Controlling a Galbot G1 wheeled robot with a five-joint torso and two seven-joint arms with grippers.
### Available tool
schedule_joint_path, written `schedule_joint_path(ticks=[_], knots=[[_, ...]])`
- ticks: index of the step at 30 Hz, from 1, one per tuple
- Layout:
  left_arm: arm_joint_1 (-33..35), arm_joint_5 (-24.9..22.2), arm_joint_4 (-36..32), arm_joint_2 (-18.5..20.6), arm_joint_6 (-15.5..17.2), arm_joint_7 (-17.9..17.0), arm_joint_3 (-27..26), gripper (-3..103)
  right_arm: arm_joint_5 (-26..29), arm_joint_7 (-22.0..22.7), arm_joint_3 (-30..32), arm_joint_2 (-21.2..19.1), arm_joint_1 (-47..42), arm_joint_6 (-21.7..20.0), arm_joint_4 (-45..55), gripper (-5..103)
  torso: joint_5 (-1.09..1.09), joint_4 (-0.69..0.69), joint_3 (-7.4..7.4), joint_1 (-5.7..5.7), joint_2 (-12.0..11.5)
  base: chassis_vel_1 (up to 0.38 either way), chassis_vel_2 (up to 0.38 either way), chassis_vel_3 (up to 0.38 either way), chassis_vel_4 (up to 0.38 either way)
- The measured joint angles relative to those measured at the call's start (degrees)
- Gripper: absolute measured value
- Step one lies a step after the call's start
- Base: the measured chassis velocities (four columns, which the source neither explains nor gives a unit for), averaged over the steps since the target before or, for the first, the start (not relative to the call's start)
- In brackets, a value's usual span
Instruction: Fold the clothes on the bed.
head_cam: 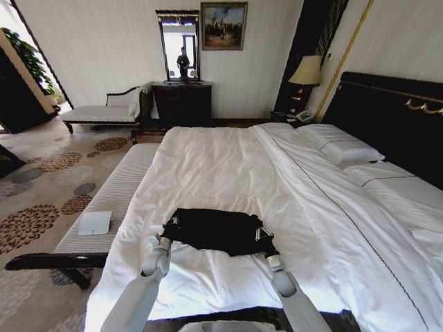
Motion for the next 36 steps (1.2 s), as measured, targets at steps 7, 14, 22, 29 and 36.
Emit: schedule_joint_path(ticks=[7, 14, 22, 29, 36], knots=[[3.2, -0.2, -2.4, 1.1, 0.0, 0.0, -1.6, 0, -0.2, 1.3, 0.8, 0.4, -3.2, 1.4, 1.8, 0, -0.01, 0.01, 0.0, 0.01, 0.0, 0.0, 0.0, 0.0, 0.0], [7.9, 0.0, -5.1, -0.3, -0.5, 0.6, -3.6, 0, -2.5, 2.9, 0.8, 1.2, -5.4, 3.2, 1.5, 0, 0.0, 0.02, 0.0, 0.0, 0.0, 0.0, 0.0, 0.0, 0.0], [10.5, 1.4, -6.8, -0.9, -1.0, 0.6, -4.2, 0, -3.4, 3.9, 0.8, 1.5, -7.8, 4.0, 3.2, 0, 0.0, 0.01, 0.0, 0.0, 0.0, 0.0, 0.0, 0.0, 0.0], [10.3, 2.7, -5.7, -0.9, -1.1, -0.1, -4.1, 0, -3.3, 5.4, 2.1, 1.1, -10.5, 5.3, 5.2, 0, 0.0, 0.02, 0.0, 0.0, 0.0, 0.0, 0.0, 0.0, 0.0], [9.6, 3.2, -5.2, -0.7, -1.2, -0.4, -3.4, 0, -4.0, 5.5, 2.9, 1.0, -12.3, 6.5, 5.6, 0, 0.0, 0.01, 0.0, 0.0, 0.0, 0.0, 0.0, 0.0, 0.0]])
